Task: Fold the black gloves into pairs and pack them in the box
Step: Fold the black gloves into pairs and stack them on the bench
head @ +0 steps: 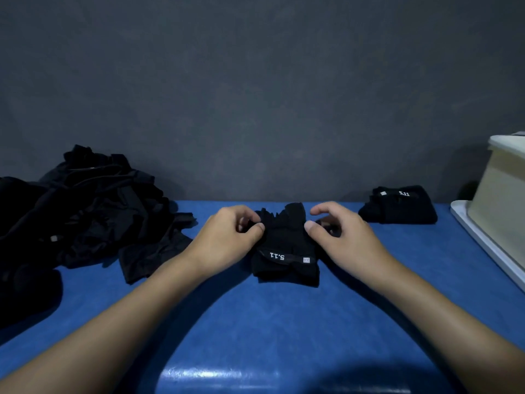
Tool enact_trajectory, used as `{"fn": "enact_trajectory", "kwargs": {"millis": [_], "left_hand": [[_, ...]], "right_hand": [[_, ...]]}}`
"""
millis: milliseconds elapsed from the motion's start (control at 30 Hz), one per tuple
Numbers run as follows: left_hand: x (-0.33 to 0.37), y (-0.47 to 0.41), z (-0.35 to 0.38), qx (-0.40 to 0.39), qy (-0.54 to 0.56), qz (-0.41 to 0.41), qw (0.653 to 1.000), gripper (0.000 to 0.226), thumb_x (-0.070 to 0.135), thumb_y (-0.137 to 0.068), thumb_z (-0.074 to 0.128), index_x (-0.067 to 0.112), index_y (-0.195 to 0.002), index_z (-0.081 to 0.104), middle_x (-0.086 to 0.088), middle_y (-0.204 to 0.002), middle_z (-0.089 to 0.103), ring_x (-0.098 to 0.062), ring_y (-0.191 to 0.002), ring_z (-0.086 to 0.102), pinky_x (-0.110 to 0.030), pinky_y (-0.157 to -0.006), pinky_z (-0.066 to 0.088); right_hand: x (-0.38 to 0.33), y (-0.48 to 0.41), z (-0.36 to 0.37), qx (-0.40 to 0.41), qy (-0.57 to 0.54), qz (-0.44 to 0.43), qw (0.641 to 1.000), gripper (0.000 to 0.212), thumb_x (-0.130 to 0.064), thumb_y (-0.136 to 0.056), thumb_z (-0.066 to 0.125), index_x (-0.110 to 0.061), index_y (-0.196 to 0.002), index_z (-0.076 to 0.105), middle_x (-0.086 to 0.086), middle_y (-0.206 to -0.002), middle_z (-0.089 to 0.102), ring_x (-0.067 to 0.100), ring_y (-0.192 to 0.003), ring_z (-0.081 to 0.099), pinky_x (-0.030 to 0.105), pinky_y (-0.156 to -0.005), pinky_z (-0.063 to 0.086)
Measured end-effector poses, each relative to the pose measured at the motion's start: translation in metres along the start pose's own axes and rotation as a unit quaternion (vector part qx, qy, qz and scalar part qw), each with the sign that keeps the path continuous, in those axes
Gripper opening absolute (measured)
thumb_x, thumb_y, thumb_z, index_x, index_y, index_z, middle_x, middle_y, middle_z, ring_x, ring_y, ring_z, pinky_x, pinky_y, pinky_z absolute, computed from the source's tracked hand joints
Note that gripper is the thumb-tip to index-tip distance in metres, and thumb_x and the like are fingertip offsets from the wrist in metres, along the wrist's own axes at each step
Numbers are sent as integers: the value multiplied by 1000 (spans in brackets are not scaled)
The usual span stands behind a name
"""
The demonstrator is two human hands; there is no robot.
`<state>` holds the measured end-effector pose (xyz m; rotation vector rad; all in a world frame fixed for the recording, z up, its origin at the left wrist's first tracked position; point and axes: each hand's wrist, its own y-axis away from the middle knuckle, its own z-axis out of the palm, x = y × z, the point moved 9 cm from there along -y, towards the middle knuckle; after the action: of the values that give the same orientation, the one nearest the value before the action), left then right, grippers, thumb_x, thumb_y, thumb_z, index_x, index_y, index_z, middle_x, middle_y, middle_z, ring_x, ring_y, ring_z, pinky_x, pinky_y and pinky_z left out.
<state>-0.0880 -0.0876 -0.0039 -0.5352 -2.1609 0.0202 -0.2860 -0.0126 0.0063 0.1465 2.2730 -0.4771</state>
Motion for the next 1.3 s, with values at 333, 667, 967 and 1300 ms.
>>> {"fn": "enact_trajectory", "kwargs": {"millis": [333, 667, 967, 1300], "left_hand": [[15, 4, -13, 47, 105, 14, 993, 21, 12, -94, 64, 14, -114, 70, 10, -118, 57, -26, -81, 68, -22, -71, 52], [7, 8, 2, -21, 195, -33, 980, 42, 17, -89, 72, 21, -129, 60, -3, -126, 58, -16, -92, 62, -18, -67, 49], [7, 13, 14, -62, 149, -3, 987, 29, 16, -87, 74, 23, -116, 70, 11, -143, 42, -10, -120, 57, -34, -106, 47], [13, 15, 21, -66, -17, 65, 996, 36, 27, -89, 71, 19, -124, 67, 11, -135, 44, 3, -103, 54, -4, -86, 37]], "right_hand": [[-11, -3, 8, -33, -145, -22, 989, 9, -26, -86, 72, -32, -92, 72, -13, -84, 67, -3, -76, 61, 23, -80, 45], [-9, -5, -3, 8, -178, -18, 984, 17, -22, -85, 74, -27, -101, 71, -4, -105, 66, 9, -89, 63, 25, -78, 45], [-11, -5, 5, -17, -118, -27, 993, 12, -19, -81, 78, -25, -90, 73, -11, -108, 60, 1, -102, 57, 12, -86, 40], [2, -8, 13, -36, -36, -19, 999, 18, -19, -84, 75, -18, -103, 73, -11, -118, 55, 5, -114, 53, 11, -93, 33]]}}
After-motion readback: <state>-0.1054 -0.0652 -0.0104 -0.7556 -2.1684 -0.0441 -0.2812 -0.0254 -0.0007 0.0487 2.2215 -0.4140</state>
